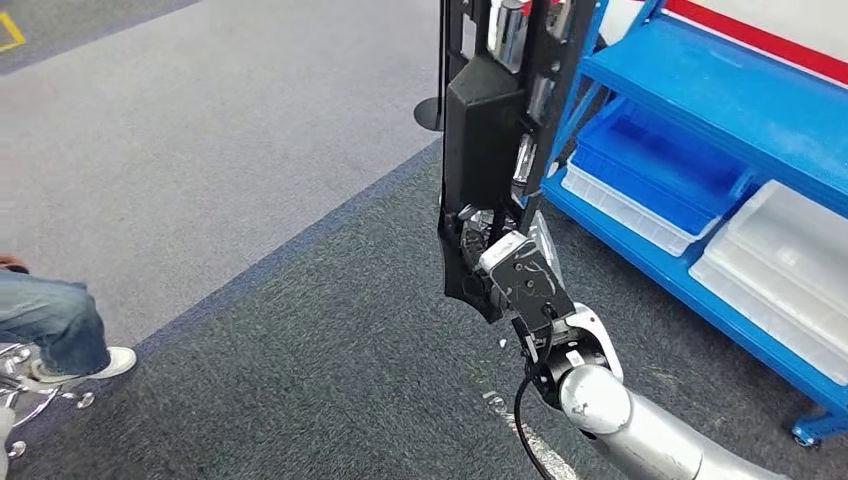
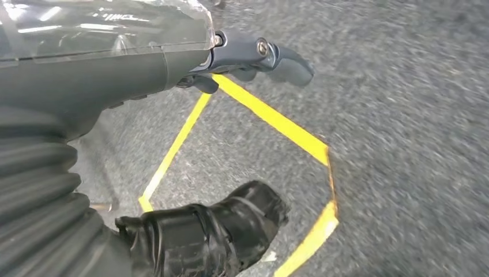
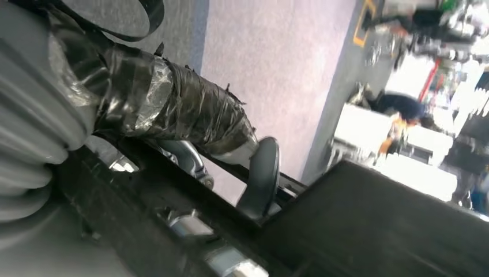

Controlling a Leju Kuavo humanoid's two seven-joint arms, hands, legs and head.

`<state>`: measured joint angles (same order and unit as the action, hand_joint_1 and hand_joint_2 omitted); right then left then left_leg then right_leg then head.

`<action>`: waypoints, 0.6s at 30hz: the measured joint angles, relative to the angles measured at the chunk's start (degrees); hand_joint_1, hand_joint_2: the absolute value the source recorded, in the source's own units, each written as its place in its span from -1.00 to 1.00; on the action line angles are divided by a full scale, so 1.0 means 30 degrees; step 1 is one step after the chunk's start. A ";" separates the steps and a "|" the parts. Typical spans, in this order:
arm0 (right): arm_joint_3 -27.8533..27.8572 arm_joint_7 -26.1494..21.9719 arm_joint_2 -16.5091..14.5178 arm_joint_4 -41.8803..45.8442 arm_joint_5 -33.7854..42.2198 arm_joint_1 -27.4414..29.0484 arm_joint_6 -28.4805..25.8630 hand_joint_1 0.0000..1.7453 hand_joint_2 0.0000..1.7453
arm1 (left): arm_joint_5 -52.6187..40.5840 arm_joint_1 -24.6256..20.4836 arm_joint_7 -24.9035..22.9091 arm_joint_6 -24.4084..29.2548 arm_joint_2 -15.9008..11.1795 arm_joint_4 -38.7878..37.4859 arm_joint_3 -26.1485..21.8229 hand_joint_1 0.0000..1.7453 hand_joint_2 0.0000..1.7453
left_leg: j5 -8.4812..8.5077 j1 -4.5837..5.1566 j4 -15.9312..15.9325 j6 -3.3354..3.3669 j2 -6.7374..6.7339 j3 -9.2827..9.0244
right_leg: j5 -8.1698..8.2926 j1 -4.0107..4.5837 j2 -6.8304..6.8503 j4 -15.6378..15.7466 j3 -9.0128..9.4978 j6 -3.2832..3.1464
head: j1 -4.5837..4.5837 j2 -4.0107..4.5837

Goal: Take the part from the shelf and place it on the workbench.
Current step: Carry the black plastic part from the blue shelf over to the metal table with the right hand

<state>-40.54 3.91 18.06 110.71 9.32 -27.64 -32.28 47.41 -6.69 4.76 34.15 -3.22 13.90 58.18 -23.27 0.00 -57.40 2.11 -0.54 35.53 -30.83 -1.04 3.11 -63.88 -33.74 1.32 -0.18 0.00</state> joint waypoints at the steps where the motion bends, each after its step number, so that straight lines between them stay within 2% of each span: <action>1: 0.0000 0.0007 0.0013 0.0016 -0.0018 -0.0003 -0.0002 1.00 1.00 | -0.0005 -0.0033 -0.0002 0.0002 0.0006 0.0000 0.0002 -1.00 1.00 | 0.0018 0.0009 0.0047 0.0048 0.0228 -0.0043 | -0.0529 -0.0010 -0.0584 -0.1138 -0.0545 0.0005 | 0.0046 0.0000; 2: 0.0000 0.0015 0.0026 0.0029 -0.0031 0.0013 -0.0002 1.00 1.00 | -0.0009 -0.0071 -0.0004 0.0004 0.0007 0.0000 0.0005 -1.00 1.00 | 0.0019 0.0007 0.0034 0.0092 0.0466 -0.0047 | -0.1016 -0.0011 -0.0870 -0.2405 -0.1211 0.0014 | 0.0055 0.0000; 3: 0.0000 0.0033 0.0042 0.0029 -0.0040 0.0043 0.0000 1.00 1.00 | -0.0013 -0.0097 -0.0005 0.0004 0.0009 0.0000 0.0013 -1.00 1.00 | 0.0006 0.0009 0.0007 0.0115 0.0750 -0.0046 | -0.1252 -0.0012 -0.0982 -0.3397 -0.1791 0.0045 | 0.0079 0.0000; 4: 0.0000 0.0060 0.0055 0.0029 -0.0042 0.0075 0.0005 1.00 1.00 | -0.0015 -0.0106 -0.0005 0.0005 0.0009 0.0000 0.0020 -1.00 1.00 | -0.0019 0.0006 -0.0038 0.0127 0.1050 -0.0048 | -0.1137 -0.0022 -0.1017 -0.3803 -0.2119 0.0079 | 0.0073 0.0000; 5: 0.0000 0.0084 0.0068 0.0029 -0.0049 0.0091 0.0007 1.00 1.00 | -0.0016 -0.0101 -0.0005 0.0007 0.0007 0.0000 0.0026 -1.00 1.00 | -0.0050 -0.0005 -0.0108 0.0115 0.1363 -0.0050 | -0.0650 -0.0045 -0.1046 -0.3472 -0.2097 0.0105 | 0.0075 0.0000; 6: 0.0000 0.0109 0.0077 0.0033 -0.0066 0.0087 0.0009 1.00 1.00 | -0.0016 -0.0091 -0.0005 0.0013 0.0007 0.0000 0.0029 -1.00 1.00 | -0.0103 -0.0024 -0.0218 0.0071 0.1682 -0.0047 | 0.0101 -0.0093 -0.1167 -0.2472 -0.1749 0.0125 | 0.0082 0.0000; 8: 0.0000 0.0142 0.0088 0.0049 -0.0115 0.0071 0.0002 1.00 1.00 | -0.0027 -0.0080 -0.0005 0.0027 0.0008 0.0000 0.0029 -1.00 1.00 | -0.0266 -0.0050 -0.0564 -0.0112 0.2270 0.0096 | 0.1187 -0.0257 -0.2032 -0.0118 -0.0801 0.0144 | 0.0063 0.0000; 9: 0.0000 0.0157 0.0093 0.0072 -0.0136 0.0071 -0.0002 1.00 1.00 | -0.0033 -0.0087 -0.0005 0.0040 0.0008 0.0000 0.0029 -1.00 1.00 | -0.0320 -0.0063 -0.0707 -0.0234 0.2509 0.0231 | 0.1388 -0.0301 -0.2392 0.0606 -0.0498 0.0136 | 0.0061 0.0000; 10: 0.0000 0.0168 0.0099 0.0096 -0.0151 0.0067 -0.0005 1.00 1.00 | -0.0038 -0.0082 -0.0006 0.0049 0.0006 0.0000 0.0029 -1.00 1.00 | -0.0333 -0.0098 -0.0786 -0.0359 0.2743 0.0372 | 0.1352 -0.0289 -0.2611 0.0885 -0.0383 0.0098 | 0.0052 0.0000; 12: 0.0000 0.0186 0.0100 0.0138 -0.0186 0.0028 -0.0007 1.00 1.00 | -0.0036 -0.0007 -0.0002 0.0073 -0.0011 0.0000 0.0035 -1.00 1.00 | -0.0245 -0.0201 -0.0725 -0.0617 0.3150 0.0555 | 0.1385 -0.0213 -0.2214 0.0996 -0.0319 -0.0103 | 0.0068 0.0000; 13: 0.0000 0.0202 0.0099 0.0144 -0.0215 0.0000 -0.0007 1.00 1.00 | -0.0036 0.0058 0.0004 0.0078 0.0004 0.0002 0.0040 -1.00 1.00 | -0.0260 -0.0198 -0.0778 -0.0731 0.2941 0.0615 | 0.1425 -0.0215 -0.1972 0.1102 -0.0238 -0.0229 | 0.0042 0.0000; 15: 0.0000 0.0233 0.0097 0.0190 -0.0308 -0.0036 -0.0011 1.00 1.00 | -0.0038 0.0083 0.0013 0.0086 0.0035 0.0005 0.0049 -1.00 1.00 | -0.0770 -0.0154 -0.1733 -0.0946 0.1760 0.1115 | 0.1493 -0.0268 -0.1437 0.1334 -0.0035 -0.0449 | -0.0099 0.0000; 16: 0.0000 0.0244 0.0097 0.0219 -0.0355 -0.0040 -0.0018 1.00 1.00 | -0.0042 0.0042 0.0016 0.0084 0.0064 0.0007 0.0055 -1.00 1.00 | -0.1250 -0.0149 -0.2755 -0.1048 0.1025 0.1617 | 0.1484 -0.0227 -0.1168 0.1385 0.0033 -0.0513 | -0.0177 0.0000; 17: 0.0000 0.0253 0.0099 0.0248 -0.0393 -0.0039 -0.0027 1.00 1.00 | -0.0044 -0.0014 0.0016 0.0084 0.0066 0.0007 0.0066 -1.00 1.00 | -0.1755 -0.0194 -0.3948 -0.1136 0.0612 0.2252 | 0.1462 -0.0199 -0.0883 0.1399 0.0063 -0.0565 | -0.0226 0.0000; 18: 0.0000 0.0268 0.0100 0.0261 -0.0417 -0.0033 -0.0036 1.00 1.00 | -0.0047 -0.0052 0.0016 0.0084 0.0066 0.0007 0.0082 -1.00 1.00 | -0.2124 -0.0236 -0.5034 -0.1197 0.0409 0.2846 | 0.1429 -0.0179 -0.0596 0.1397 0.0076 -0.0590 | -0.0222 0.0000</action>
<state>-40.54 4.72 18.36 111.49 8.07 -27.74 -32.39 47.27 -6.85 4.81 34.40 -3.03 13.92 58.43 -29.64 -0.71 -72.50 -1.48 0.69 44.07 -26.54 -1.58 1.32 -59.69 -33.51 -0.45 -0.84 0.00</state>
